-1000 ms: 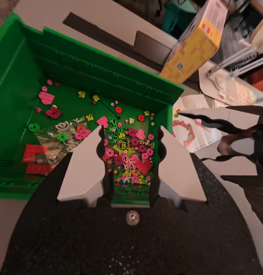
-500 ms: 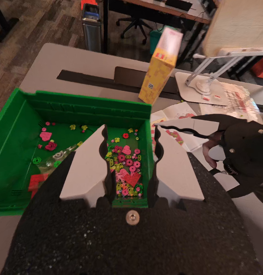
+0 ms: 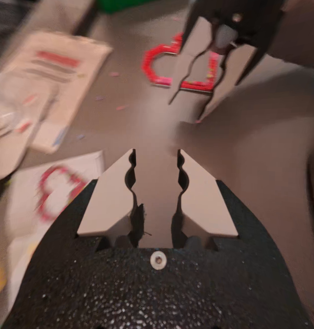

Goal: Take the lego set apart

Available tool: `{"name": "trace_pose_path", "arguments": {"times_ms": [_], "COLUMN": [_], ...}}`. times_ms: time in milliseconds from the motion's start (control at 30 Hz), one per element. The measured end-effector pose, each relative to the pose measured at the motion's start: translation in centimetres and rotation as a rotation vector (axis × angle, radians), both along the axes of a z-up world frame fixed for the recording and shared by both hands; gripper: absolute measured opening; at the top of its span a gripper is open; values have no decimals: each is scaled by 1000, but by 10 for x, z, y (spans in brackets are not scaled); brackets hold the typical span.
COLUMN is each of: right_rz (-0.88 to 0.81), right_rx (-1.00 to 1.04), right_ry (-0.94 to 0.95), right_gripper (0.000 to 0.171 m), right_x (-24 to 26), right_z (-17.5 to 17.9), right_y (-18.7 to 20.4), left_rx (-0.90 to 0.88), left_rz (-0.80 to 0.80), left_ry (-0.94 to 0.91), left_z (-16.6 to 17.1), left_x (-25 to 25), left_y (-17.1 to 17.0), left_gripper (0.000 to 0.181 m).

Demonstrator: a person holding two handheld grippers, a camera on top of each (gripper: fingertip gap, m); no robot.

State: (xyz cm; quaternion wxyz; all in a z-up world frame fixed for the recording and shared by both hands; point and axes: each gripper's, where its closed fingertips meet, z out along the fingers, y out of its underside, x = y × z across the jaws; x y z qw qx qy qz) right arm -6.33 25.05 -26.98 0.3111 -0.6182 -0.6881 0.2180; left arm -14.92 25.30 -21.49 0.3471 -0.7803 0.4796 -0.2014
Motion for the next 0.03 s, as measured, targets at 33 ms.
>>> {"name": "trace_pose_path", "arguments": {"times_ms": [33], "right_rz": [0], "right_rx": [-34], "right_ry": [-11], "right_gripper": [47], "right_x": [14], "right_z": [-8], "right_y": [-9], "left_rx": [-33], "left_rz": [-90], "left_ry": [18], "left_z": [-17], "left_x": [25], "left_y": [-6], "left_gripper": [43]}}
